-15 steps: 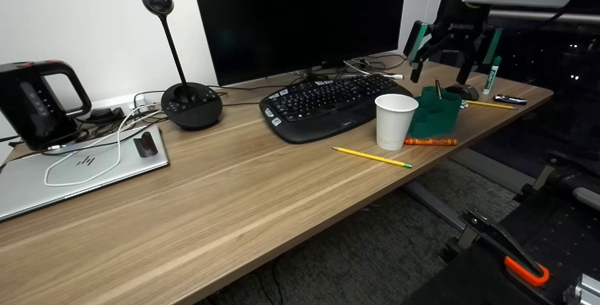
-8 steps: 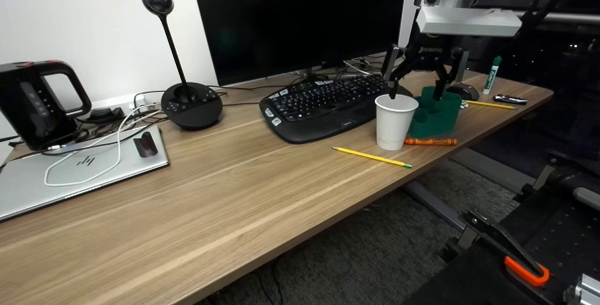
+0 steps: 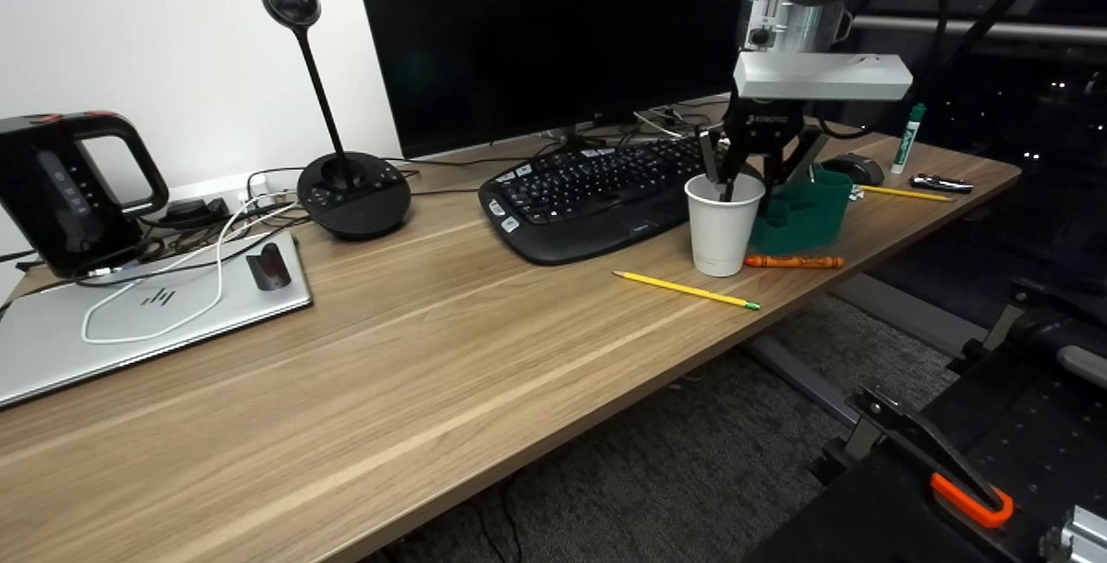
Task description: Move the cup to the left
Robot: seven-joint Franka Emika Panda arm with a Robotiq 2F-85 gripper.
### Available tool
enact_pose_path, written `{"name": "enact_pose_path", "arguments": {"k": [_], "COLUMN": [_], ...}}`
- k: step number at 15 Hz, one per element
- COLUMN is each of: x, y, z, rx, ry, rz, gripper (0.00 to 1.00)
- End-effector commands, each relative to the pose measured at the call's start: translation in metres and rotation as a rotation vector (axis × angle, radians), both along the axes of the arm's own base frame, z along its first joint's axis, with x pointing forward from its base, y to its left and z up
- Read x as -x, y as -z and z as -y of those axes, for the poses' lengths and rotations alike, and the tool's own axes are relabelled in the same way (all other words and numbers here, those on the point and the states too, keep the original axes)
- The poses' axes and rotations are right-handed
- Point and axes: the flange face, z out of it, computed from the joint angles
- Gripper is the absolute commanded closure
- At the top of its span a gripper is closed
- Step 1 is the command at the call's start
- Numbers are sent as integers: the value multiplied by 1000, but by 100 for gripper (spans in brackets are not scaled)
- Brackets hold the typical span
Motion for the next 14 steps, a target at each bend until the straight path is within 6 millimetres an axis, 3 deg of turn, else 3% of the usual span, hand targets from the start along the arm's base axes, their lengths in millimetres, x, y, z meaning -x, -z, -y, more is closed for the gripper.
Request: {"name": "enact_pose_path", "arguments": {"k": [1,3,7,14], "x": [-4,2,19,40], "y": [-4,-11,-24,-41], "z": [-11,-18,-35,-96], "rx": [17,13,25,24], "ry": [-13,-33,-111,-306], "rz": [10,12,36,41], "gripper": [88,100,99,99]}}
